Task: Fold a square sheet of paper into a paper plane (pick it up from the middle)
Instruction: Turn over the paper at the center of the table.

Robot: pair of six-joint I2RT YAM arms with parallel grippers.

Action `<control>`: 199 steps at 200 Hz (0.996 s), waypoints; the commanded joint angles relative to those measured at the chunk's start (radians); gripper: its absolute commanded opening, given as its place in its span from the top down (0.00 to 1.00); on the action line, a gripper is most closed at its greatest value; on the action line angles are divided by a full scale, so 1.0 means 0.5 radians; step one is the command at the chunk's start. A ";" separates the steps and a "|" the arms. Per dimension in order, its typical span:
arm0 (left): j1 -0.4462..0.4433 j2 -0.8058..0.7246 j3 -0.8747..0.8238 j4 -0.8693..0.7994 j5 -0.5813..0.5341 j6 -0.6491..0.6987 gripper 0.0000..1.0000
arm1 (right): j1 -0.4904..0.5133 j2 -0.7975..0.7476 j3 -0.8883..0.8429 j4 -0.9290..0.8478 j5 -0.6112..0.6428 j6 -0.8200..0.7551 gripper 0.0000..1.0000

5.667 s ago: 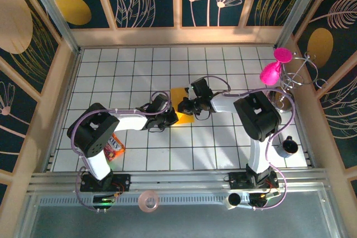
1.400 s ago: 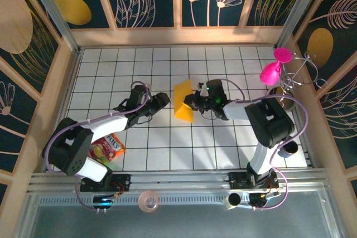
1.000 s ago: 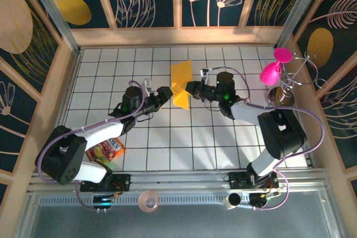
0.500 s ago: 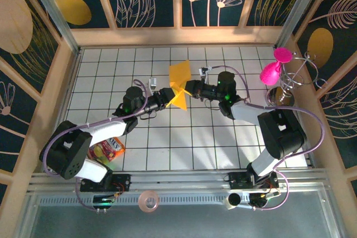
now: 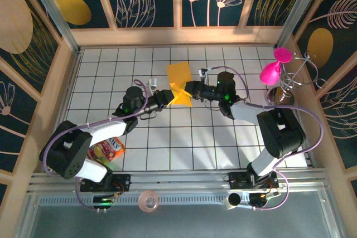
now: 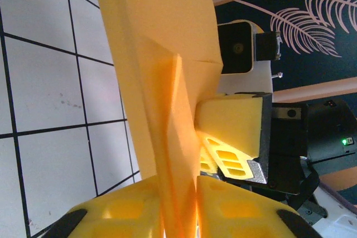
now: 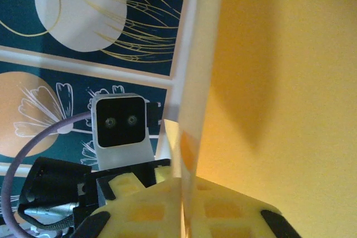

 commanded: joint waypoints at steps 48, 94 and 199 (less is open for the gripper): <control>-0.006 -0.018 0.024 -0.140 -0.034 0.185 0.94 | -0.109 -0.084 0.032 -0.480 0.136 -0.268 0.63; -0.004 -0.064 0.265 -1.120 -0.498 0.738 0.95 | -0.264 -0.266 0.053 -1.111 0.613 -0.595 0.51; -0.345 0.479 1.293 -2.859 -2.349 1.202 0.96 | -0.302 -0.499 0.024 -1.486 1.266 -0.698 0.50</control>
